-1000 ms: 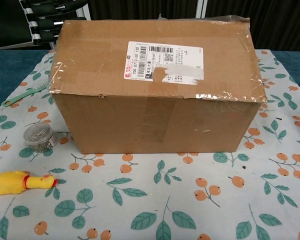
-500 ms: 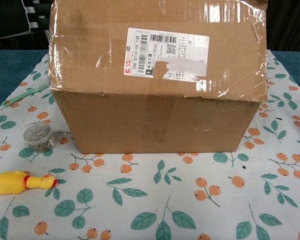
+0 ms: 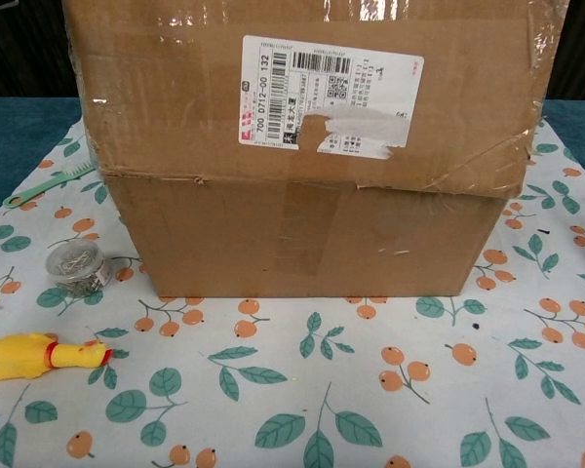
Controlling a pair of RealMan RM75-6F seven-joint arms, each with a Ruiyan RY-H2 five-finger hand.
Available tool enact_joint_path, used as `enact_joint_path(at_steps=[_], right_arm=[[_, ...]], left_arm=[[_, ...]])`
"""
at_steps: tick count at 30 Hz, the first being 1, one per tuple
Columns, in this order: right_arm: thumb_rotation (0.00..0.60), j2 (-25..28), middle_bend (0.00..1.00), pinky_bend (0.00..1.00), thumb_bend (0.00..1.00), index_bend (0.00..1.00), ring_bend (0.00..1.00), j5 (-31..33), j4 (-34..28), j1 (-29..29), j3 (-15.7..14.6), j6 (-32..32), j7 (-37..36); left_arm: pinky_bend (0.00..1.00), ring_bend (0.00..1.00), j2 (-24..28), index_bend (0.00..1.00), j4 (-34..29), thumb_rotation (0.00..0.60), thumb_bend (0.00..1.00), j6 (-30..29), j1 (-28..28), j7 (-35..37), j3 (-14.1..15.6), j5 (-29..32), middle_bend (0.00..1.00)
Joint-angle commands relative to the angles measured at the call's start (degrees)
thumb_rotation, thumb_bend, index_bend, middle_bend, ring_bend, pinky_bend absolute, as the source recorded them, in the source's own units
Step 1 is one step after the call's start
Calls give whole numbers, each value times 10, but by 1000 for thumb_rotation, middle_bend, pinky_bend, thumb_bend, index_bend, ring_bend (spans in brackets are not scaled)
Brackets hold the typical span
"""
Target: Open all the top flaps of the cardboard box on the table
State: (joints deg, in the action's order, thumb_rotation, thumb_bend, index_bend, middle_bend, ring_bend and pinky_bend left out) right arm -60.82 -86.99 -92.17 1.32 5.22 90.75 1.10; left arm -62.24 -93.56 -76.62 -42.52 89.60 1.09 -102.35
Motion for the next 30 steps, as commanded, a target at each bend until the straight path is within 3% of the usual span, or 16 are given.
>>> enact_joint_path(at_steps=[1, 12, 18, 19, 22, 28, 30], right_arm=[[600, 0, 63, 192, 191, 0, 112, 1, 0, 0, 1, 1, 0], [600, -2, 64, 192, 191, 0, 112, 4, 1, 1, 3, -1, 0], [600, -2, 63, 192, 192, 0, 112, 7, -1, 0, 3, -3, 4], [600, -1, 63, 192, 191, 0, 112, 11, 0, 0, 5, -3, 2], [600, 0, 63, 192, 191, 0, 112, 14, 0, -1, 6, -4, -1], [600, -1, 63, 192, 192, 0, 112, 13, 1, 1, 5, -7, 0], [600, -1, 64, 192, 192, 0, 112, 12, 1, 1, 5, -7, 0]], left_arm=[[119, 0, 14, 165, -11, 600, 544, -24, 7, 25, 14, -26, 58], [195, 0, 78, 148, -45, 600, 537, -67, 13, 44, 72, -111, 36], [221, 0, 111, 138, -51, 600, 537, -77, 23, -17, 99, -148, 24], [223, 0, 131, 138, -48, 600, 537, -48, 26, -102, 109, -165, 23], [221, 0, 157, 138, -94, 600, 537, -11, 48, -254, 110, -147, 23], [148, 0, 150, 150, -155, 600, 536, 3, 138, -675, 68, -40, 49], [131, 0, 134, 153, -163, 600, 537, -7, 162, -778, 56, -15, 56]])
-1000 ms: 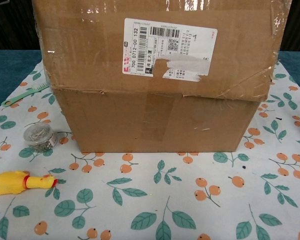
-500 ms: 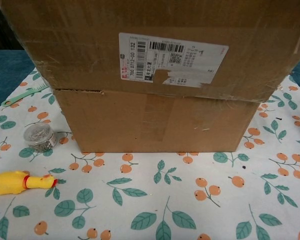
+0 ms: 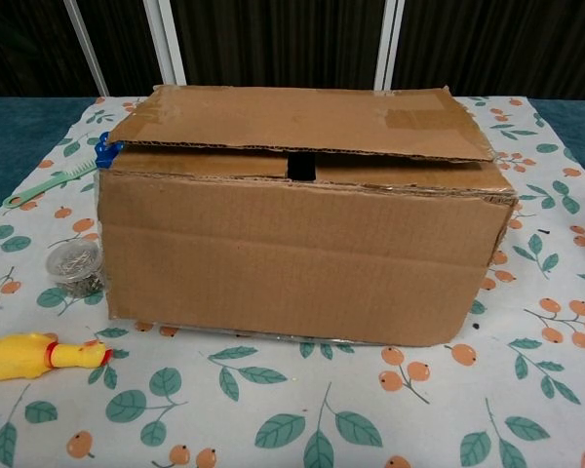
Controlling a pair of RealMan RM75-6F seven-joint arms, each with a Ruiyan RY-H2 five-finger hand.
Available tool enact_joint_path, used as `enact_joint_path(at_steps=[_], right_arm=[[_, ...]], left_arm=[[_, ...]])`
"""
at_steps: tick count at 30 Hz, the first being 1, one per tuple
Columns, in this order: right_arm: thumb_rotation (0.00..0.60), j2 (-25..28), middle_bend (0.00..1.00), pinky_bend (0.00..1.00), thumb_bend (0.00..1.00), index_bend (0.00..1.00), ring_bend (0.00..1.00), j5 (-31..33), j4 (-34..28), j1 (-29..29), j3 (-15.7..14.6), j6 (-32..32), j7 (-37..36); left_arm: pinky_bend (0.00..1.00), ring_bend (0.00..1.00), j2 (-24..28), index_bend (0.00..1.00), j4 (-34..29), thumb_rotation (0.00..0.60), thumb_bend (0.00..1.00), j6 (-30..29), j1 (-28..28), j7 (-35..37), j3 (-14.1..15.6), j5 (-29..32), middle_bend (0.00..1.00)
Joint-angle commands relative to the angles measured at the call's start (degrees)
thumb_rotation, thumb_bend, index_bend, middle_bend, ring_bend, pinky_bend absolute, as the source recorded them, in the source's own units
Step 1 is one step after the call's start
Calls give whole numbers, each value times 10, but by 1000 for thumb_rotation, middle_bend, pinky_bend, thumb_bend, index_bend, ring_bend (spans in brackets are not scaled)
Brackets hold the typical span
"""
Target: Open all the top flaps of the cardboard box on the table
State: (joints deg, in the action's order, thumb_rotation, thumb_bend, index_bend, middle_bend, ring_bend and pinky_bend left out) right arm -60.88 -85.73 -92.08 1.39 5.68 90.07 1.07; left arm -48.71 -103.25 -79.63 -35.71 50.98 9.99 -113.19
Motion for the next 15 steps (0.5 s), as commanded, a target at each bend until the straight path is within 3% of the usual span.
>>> enact_joint_path(at_steps=[1, 3, 6, 15], right_arm=[[600, 0, 63, 192, 192, 0, 112, 0, 0, 0, 0, 0, 0], [600, 0, 63, 192, 192, 0, 112, -1, 0, 0, 0, 1, 0], [600, 1, 63, 192, 192, 0, 112, -3, 1, 1, -1, 0, -6], [600, 23, 64, 192, 112, 0, 112, -43, 2, 29, -6, -31, -84]], left_arm=[[128, 0, -10, 153, -66, 600, 537, 15, 106, -438, -39, 104, 57], [125, 0, -30, 152, -65, 600, 537, -4, 132, -527, -47, 123, 59], [125, 0, -52, 154, -58, 600, 537, -33, 169, -584, -47, 141, 65], [67, 0, -109, 160, 21, 600, 537, -112, 243, -577, -47, 159, 71]])
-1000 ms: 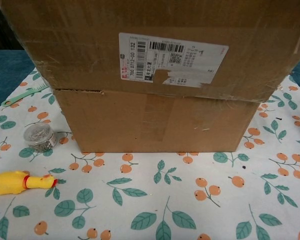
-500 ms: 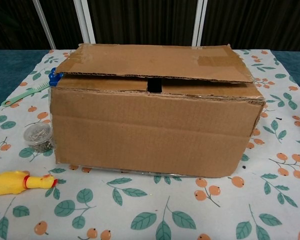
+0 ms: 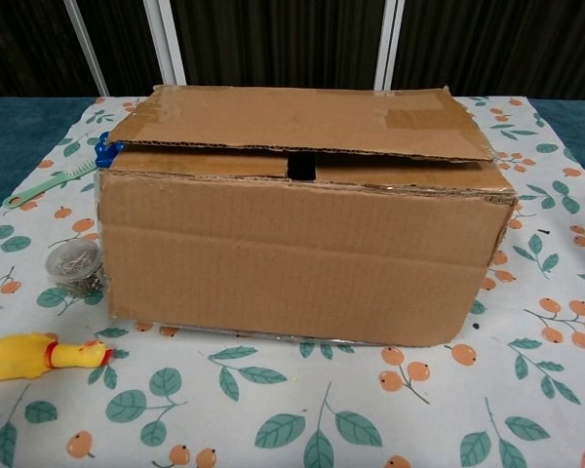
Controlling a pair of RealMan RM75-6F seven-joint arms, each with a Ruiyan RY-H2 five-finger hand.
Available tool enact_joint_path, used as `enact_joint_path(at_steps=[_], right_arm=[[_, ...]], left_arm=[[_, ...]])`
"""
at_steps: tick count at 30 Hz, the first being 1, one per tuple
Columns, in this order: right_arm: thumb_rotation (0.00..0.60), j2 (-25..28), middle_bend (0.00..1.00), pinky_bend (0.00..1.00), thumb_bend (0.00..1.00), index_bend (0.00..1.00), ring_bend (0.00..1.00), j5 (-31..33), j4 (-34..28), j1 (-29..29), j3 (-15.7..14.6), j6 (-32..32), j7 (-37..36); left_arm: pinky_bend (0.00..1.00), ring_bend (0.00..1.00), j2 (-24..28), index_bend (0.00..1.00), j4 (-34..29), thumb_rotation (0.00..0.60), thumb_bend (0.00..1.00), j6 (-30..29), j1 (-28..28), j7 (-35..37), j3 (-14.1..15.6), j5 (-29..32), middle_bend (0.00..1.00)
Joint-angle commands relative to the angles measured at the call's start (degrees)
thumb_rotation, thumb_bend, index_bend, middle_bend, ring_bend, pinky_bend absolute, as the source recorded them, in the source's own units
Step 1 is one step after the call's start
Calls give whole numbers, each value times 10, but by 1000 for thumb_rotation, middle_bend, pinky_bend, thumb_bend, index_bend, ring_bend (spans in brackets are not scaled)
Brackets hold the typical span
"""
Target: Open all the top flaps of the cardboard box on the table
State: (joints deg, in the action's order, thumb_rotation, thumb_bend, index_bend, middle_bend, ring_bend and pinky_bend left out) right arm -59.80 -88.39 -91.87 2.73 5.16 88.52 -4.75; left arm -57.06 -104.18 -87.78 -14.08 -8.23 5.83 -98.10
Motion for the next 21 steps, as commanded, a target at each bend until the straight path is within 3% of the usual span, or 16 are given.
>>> enact_joint_path(at_steps=[1, 8, 21], right_arm=[[600, 16, 64, 192, 108, 0, 112, -23, -2, 22, 0, -19, -31], [600, 27, 63, 192, 98, 0, 111, -50, -27, 79, 15, -69, -54], [600, -32, 63, 192, 97, 0, 108, -11, -89, 170, 52, -162, 62]], left_arm=[[59, 0, -30, 162, 39, 600, 536, -38, 32, 26, -6, 7, 72], [4, 0, -48, 151, 75, 600, 532, -46, 53, 55, -14, 31, 71], [0, 0, -85, 151, 107, 600, 532, -50, 65, 58, -42, 55, 71]])
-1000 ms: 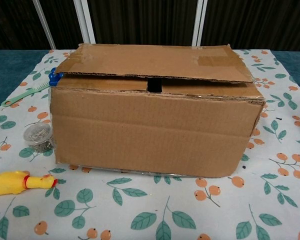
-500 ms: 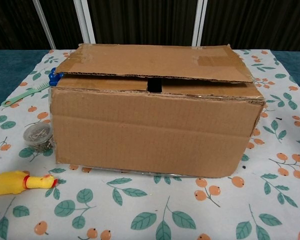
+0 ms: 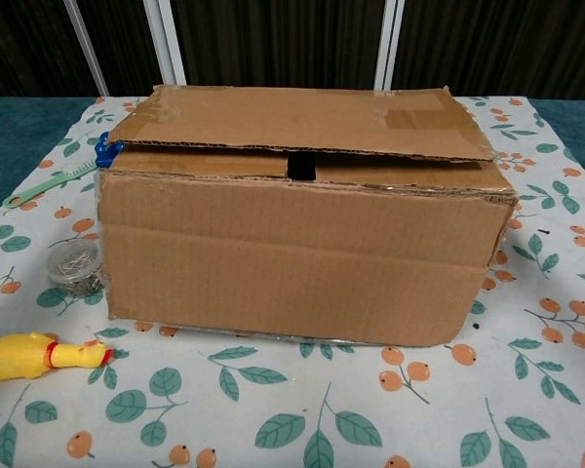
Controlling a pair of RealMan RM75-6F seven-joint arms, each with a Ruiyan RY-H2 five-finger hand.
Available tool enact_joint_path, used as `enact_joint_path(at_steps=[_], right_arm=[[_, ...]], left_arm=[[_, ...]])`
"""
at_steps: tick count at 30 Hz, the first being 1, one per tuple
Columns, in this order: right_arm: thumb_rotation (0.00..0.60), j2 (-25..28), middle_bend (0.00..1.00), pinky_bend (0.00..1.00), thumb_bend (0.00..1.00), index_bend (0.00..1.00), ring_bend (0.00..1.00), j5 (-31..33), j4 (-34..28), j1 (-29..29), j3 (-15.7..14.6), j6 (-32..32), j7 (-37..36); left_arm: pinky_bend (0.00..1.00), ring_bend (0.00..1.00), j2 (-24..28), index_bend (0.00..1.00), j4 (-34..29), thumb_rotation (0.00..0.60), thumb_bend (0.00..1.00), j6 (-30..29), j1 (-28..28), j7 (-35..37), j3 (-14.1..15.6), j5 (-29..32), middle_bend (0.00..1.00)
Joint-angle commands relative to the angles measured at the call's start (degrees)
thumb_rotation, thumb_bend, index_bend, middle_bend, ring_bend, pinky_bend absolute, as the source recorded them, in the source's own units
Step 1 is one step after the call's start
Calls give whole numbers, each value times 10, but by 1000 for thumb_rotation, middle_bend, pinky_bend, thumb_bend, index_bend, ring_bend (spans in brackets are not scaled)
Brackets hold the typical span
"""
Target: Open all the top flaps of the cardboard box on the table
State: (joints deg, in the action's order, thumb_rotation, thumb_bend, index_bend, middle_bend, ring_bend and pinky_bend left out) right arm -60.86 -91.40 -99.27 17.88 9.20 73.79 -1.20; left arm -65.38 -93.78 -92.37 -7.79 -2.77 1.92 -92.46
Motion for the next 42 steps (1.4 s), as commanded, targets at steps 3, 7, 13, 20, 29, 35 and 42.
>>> enact_joint_path(at_steps=[3, 7, 13, 20, 29, 35, 42], right_arm=[[600, -40, 64, 192, 98, 0, 108, 30, -15, 27, 18, -17, 43], [600, -69, 63, 192, 81, 0, 107, 39, -3, 39, 20, -20, 53], [600, -111, 63, 192, 65, 0, 106, 39, 35, 53, 24, -15, 45], [600, -149, 63, 192, 66, 0, 107, 54, 87, 77, 32, -28, 39], [600, -197, 64, 192, 64, 0, 106, 66, 143, 105, 52, -25, -10], [600, -214, 63, 192, 64, 0, 106, 77, 161, 117, 59, -26, -44], [600, -221, 64, 192, 64, 0, 106, 85, 175, 127, 62, -33, -88]], left_arm=[[0, 0, -5, 156, 8, 600, 532, -13, 5, 11, -7, -6, 71], [0, 0, -4, 159, 9, 600, 531, -17, 9, 19, -12, -5, 71], [0, 0, -3, 158, 9, 600, 532, -17, 12, 24, -18, -1, 72], [0, 0, -4, 157, 11, 600, 530, -18, 15, 22, -22, -4, 74], [0, 0, -9, 154, 10, 600, 527, -19, 19, 17, -30, -3, 77], [0, 0, -14, 154, 12, 600, 528, -21, 22, 7, -36, 2, 78], [0, 0, -17, 155, 10, 600, 527, -20, 25, 0, -42, 9, 77]])
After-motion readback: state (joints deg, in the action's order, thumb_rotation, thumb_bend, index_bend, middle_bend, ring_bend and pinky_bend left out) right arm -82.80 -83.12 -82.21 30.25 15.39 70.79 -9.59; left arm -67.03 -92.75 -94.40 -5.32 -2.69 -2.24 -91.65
